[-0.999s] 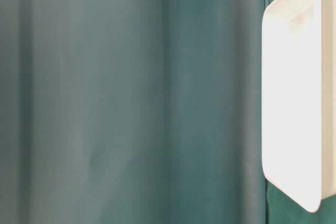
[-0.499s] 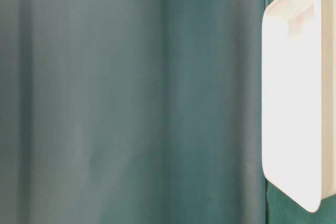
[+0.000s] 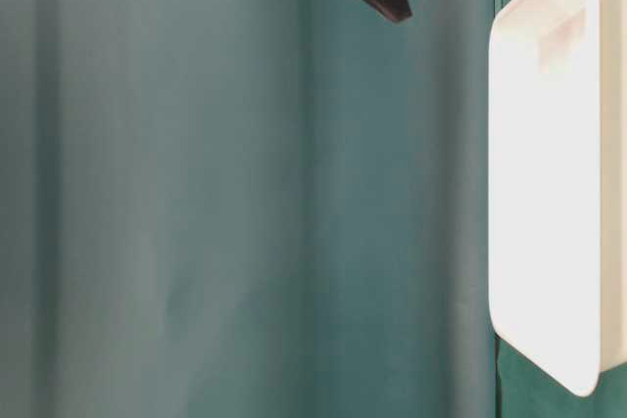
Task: Put the tape alternately from left to right into the white case.
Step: 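Lower the open right gripper over the white tape roll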
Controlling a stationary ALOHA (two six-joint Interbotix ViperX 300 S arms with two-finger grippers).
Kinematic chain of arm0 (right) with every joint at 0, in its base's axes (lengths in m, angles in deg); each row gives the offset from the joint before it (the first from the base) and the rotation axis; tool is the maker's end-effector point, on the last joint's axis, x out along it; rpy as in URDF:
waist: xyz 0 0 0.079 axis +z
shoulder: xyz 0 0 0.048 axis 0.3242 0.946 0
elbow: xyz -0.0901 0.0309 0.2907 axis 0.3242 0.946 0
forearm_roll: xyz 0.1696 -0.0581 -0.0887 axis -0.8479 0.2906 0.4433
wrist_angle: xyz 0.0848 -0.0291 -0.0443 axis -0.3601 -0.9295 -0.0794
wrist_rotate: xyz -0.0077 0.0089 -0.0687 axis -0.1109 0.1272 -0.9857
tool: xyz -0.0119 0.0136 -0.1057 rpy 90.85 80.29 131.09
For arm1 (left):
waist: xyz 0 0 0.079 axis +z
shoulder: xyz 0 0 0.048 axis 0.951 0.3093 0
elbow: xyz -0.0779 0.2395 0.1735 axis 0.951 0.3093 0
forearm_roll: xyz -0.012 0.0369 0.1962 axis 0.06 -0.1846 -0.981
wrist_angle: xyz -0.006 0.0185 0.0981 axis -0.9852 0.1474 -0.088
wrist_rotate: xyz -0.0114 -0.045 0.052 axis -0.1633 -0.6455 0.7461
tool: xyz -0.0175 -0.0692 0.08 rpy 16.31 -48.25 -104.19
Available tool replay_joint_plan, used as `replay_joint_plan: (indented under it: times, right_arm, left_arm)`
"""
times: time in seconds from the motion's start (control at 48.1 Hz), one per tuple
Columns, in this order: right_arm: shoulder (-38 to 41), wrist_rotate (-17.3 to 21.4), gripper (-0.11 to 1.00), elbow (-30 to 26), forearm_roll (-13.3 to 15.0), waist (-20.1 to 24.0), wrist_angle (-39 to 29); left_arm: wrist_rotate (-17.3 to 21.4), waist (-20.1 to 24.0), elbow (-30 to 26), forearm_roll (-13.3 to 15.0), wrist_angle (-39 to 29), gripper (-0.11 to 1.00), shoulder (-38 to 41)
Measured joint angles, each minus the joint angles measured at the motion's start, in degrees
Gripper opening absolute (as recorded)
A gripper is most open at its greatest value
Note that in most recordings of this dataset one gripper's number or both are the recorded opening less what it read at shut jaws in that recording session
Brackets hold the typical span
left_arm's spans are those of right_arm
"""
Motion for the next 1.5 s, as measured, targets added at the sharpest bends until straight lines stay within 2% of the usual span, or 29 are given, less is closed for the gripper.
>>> replay_joint_plan:
  times: [0.146,0.395,0.811,1.186,1.498]
  right_arm:
    - [0.09,0.09,0.84,-0.09,0.00,0.00,0.00]
    - [2.11,0.09,0.84,-0.62,0.00,0.00,-0.79]
    - [7.73,0.00,0.84,-4.13,0.00,0.00,-3.87]
    - [8.35,0.09,0.83,-5.27,0.09,0.00,-5.98]
    - [8.79,0.09,0.84,-5.45,0.00,-0.09,-6.15]
  left_arm:
    - [1.14,-0.97,-4.22,0.00,0.09,0.83,10.20]
    - [2.20,-1.76,-7.29,0.00,0.18,0.83,16.79]
    - [2.55,-3.43,-7.73,-0.09,0.00,0.83,17.31]
    - [3.08,-3.43,-10.37,-0.09,-4.22,0.83,17.14]
    - [3.25,-3.43,-10.55,-0.09,-4.57,0.83,17.14]
